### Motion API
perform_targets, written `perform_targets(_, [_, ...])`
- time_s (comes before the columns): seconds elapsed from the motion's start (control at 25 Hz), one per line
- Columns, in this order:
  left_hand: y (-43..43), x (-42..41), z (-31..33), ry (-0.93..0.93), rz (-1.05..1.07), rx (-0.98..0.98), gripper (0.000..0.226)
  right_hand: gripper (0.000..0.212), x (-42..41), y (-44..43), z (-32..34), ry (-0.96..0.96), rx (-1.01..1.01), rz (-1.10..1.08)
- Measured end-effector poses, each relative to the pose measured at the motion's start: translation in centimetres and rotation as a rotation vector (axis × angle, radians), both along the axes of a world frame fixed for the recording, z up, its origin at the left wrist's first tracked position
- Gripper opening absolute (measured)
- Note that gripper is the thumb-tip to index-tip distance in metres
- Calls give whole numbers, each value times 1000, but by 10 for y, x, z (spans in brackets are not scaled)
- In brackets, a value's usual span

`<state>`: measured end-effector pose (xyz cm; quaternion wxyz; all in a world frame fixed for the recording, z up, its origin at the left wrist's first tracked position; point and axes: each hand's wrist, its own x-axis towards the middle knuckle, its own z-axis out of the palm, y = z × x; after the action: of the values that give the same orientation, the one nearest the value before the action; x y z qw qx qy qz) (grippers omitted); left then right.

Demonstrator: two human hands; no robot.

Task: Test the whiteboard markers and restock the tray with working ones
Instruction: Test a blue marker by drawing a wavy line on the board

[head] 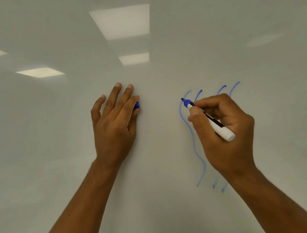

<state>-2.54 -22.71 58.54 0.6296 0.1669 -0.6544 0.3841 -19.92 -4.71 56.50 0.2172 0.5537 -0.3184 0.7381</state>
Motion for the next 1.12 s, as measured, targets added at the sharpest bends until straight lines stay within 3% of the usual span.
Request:
perform_targets(0.32, [-5, 2, 1, 0, -54, 41, 34, 8, -8, -38, 14, -42, 19, -198])
perform_targets(0.48, [-6, 2, -1, 11, -31, 28, 33, 12, -1, -39, 3, 58, 47, -299])
perform_targets(0.72, [-5, 1, 0, 34, -28, 13, 30, 11, -10, -13, -111, 222, 192, -522])
perform_targets(0.88, [-6, 1, -1, 33, -26, 15, 30, 19, 4, -17, -170, 165, 282, -616])
perform_targets(1.0, [-5, 0, -1, 32, -28, 20, 30, 18, 9, -16, -177, 106, 357, -520])
perform_targets(1.12, [-3, 0, -1, 34, -25, 22, 30, 24, 6, -2, -156, -151, 404, -212])
